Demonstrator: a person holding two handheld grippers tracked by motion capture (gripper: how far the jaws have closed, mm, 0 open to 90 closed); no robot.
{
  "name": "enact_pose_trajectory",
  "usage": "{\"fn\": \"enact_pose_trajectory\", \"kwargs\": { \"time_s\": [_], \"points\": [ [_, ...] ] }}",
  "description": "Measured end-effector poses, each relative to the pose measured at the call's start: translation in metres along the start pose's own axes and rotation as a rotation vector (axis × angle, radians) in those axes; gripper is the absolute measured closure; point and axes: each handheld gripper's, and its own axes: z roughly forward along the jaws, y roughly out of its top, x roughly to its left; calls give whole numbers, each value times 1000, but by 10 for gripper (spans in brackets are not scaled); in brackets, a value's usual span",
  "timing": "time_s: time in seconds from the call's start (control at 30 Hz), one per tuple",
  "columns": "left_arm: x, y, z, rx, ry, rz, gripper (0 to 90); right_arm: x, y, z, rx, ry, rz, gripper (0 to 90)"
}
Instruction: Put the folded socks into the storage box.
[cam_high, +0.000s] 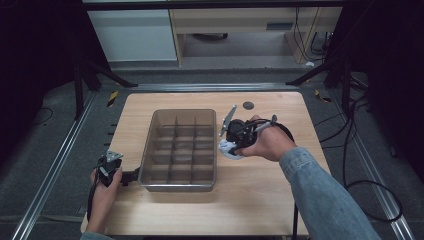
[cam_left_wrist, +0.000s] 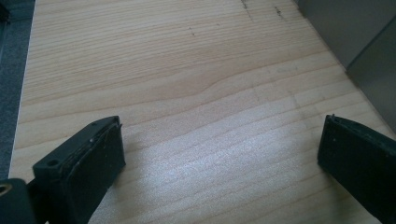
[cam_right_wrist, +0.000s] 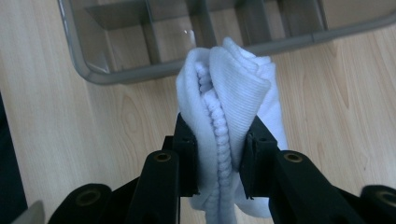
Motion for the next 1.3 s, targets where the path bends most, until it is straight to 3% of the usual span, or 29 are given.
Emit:
{"fn": "enact_pose_trajectory", "kwargs": {
  "time_s": [0.1, 0.33, 0.73, 1.03, 1.3],
  "points": [
    [0, 0, 0, 0, 0, 0, 0, 7, 15, 0, 0, 3, -34, 712],
    [0, 0, 0, -3, 1, -3, 0, 17, 34, -1, -20, 7, -53, 711],
    [0, 0, 0, -2, 1, -2, 0, 32, 66, 17, -22, 48, -100, 710],
    [0, 0, 0, -2, 0, -2, 0, 38, 76, 23, -20, 75, -120, 710],
    [0, 0, 0, 0, -2, 0, 0, 45, 76, 43, 3, 118, -130, 709]
  ]
}}
